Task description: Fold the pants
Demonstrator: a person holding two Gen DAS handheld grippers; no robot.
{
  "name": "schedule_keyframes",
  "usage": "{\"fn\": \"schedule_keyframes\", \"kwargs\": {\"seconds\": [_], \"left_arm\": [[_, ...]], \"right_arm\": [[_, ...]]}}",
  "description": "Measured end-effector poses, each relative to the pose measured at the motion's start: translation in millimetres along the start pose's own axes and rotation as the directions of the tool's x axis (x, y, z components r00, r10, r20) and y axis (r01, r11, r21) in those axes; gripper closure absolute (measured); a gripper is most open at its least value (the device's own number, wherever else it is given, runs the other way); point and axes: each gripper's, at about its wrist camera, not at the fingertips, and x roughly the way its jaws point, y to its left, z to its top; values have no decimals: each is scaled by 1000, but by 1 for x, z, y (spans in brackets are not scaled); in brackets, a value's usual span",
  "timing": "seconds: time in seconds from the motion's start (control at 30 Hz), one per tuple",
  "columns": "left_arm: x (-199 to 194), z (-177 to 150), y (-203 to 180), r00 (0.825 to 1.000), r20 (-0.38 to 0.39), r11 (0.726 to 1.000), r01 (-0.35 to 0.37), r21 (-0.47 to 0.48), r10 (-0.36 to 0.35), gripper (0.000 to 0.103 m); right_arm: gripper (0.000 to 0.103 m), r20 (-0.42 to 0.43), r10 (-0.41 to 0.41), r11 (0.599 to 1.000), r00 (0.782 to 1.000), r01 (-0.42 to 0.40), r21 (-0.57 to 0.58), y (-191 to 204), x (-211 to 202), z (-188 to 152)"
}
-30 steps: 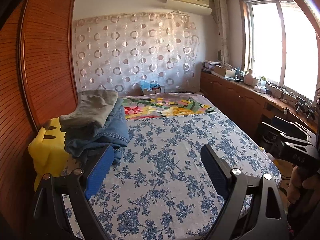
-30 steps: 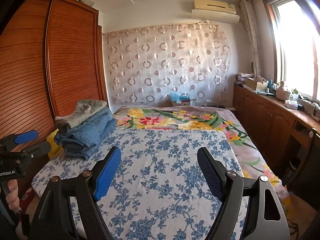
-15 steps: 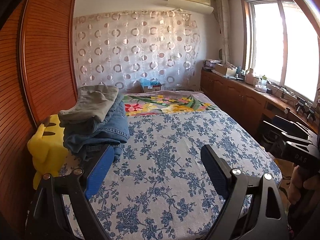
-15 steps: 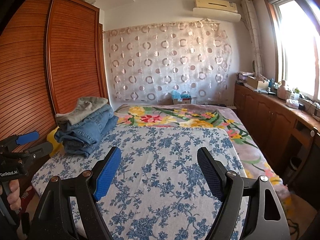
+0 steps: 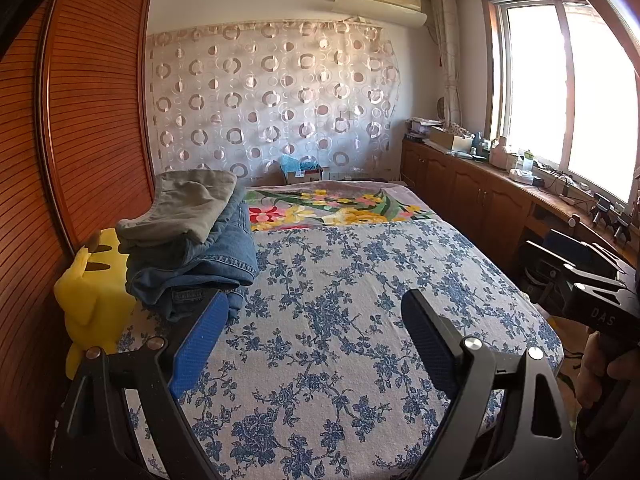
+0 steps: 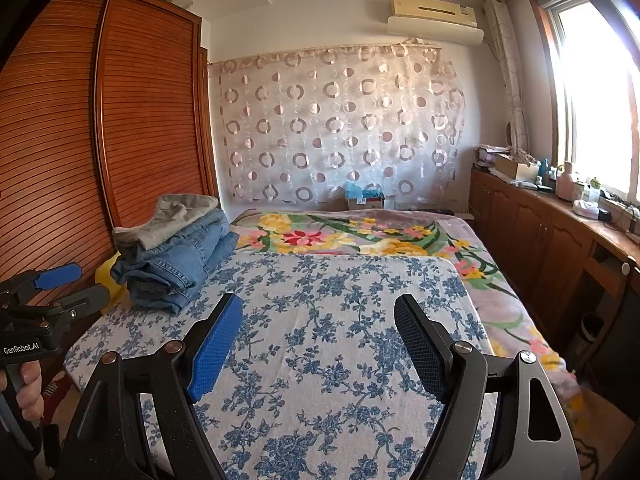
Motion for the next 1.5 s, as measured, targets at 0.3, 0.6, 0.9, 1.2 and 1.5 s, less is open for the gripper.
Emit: {"fn": "schedule_keyframes", "kwargs": {"seconds": [0.3,0.6,0.9,1.2,1.5], "left_arm": [[0,1,0,1000,0,1000,-1,-1,1,14],[0,0,0,1000,0,1000,0,0,0,14],[0,-1,-1,1000,0,1000,2,2,-2,14],[0,0,-1,1000,1,1000,2,2,-2,14],[-2,0,-3,1000,3,1000,4,5,-4,14]], "right_arm": [[23,3,1,1000,1000,-1,-1,2,-1,-3],[23,4,3,1000,1000,-3,-2,3,-1,-3],[23,3,2,1000,1000,-2,-1,3,-1,-3],[23,4,0,1000,1000,0,-1,3,-1,-4],[23,5,1,1000,1000,-1,0,3,-1,-4]]}}
